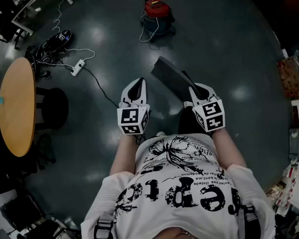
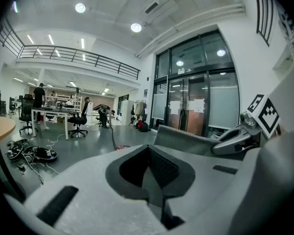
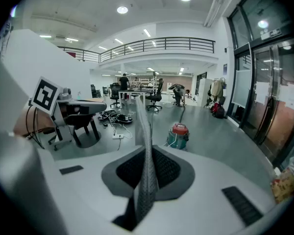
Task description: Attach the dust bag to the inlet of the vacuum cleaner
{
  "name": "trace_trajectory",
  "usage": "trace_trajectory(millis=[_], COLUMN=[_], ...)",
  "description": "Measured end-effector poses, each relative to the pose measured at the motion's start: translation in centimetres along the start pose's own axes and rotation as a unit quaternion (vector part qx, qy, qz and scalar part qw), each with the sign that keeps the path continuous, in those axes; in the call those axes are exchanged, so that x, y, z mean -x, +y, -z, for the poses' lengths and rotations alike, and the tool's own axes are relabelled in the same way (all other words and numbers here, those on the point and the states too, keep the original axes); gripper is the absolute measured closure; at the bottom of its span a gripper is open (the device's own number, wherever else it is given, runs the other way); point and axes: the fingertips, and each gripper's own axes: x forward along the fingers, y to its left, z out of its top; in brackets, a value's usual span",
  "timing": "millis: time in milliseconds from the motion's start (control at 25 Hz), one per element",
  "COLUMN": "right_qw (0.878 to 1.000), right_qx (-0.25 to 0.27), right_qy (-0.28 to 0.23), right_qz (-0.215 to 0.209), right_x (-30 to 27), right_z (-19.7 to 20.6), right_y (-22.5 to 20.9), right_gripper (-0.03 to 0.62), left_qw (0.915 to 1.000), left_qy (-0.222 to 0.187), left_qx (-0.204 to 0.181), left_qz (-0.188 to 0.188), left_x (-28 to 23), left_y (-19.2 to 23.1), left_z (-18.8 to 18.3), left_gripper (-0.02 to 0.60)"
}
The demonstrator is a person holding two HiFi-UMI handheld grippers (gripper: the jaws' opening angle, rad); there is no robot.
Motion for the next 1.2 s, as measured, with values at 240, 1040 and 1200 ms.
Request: trace_trajectory(millis=[240, 1040, 1200], right_qw=[1.0, 0.998, 0.997], right_qx=[0.006, 0.02, 0.017], right_qy=[0.006, 0.034, 0.041], right_qz=[-0.028, -0.057, -0.059], right_x=[-4.9, -19.5, -24.5], right_z=[-1.6, -8.0, -10.5], right_y=[-8.6, -38.9, -41.1], right_gripper=[0.569, 0.569, 0.569], left_qw=[0.9993, 0.9943, 0.9934], left_qy=[0.011, 0.054, 0.062], left_qx=[0.004, 0.029, 0.03], left_qz=[-0.037, -0.087, -0.091], left_x=[-8.9, -37.0, -42.4], left_y=[-0.1, -2.5, 2.6], left_z=[-1.3, -4.9, -5.4], left_gripper=[0.578, 0.577, 0.577])
